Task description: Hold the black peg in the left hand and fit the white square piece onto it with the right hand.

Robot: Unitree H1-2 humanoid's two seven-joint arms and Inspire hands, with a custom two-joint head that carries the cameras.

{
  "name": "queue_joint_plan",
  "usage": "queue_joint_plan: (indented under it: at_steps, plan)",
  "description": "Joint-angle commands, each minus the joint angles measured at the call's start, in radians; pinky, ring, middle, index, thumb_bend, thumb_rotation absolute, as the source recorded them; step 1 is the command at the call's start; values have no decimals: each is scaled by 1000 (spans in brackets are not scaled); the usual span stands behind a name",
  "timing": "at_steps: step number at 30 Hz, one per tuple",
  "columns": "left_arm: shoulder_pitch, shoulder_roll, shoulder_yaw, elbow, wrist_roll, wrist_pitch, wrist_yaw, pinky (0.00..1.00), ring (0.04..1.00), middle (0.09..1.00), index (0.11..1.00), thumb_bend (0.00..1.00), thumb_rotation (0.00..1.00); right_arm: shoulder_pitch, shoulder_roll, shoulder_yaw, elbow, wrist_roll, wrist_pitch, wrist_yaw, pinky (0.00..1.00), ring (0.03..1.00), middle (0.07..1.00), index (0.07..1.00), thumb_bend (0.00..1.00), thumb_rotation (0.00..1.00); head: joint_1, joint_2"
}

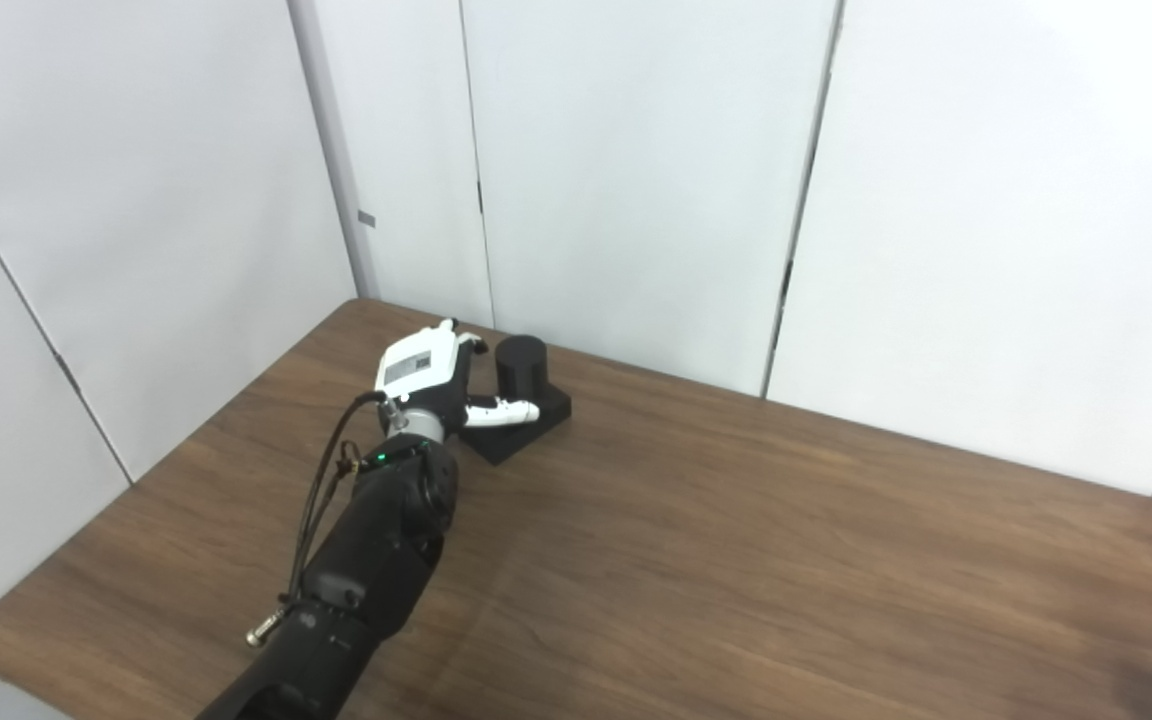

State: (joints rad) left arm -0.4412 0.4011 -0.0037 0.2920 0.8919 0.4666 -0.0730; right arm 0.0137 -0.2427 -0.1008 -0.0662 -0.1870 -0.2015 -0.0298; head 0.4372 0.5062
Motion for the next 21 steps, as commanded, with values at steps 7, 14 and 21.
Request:
queue_joint_plan:
  at_steps: [7, 14, 21]
  plan:
    - [-88, 13, -3, 24, 58, 3, -58, 1000, 1000, 1000, 834, 1000, 611, -15, -7, -9, -55, 1, 5, -4, 470, 631, 706, 678, 620, 73, -8, 4]
    - [-107, 15, -15, 54, 80, 3, -83, 1000, 1000, 1000, 836, 1000, 576, -15, -7, -8, -60, -9, -4, -11, 479, 631, 708, 682, 622, 48, -13, 7]
    - [-97, 23, -27, 77, 73, 3, -71, 1000, 1000, 1000, 823, 1000, 551, -16, -14, -13, -48, -2, -19, -10, 473, 627, 708, 682, 619, 65, -14, 14]
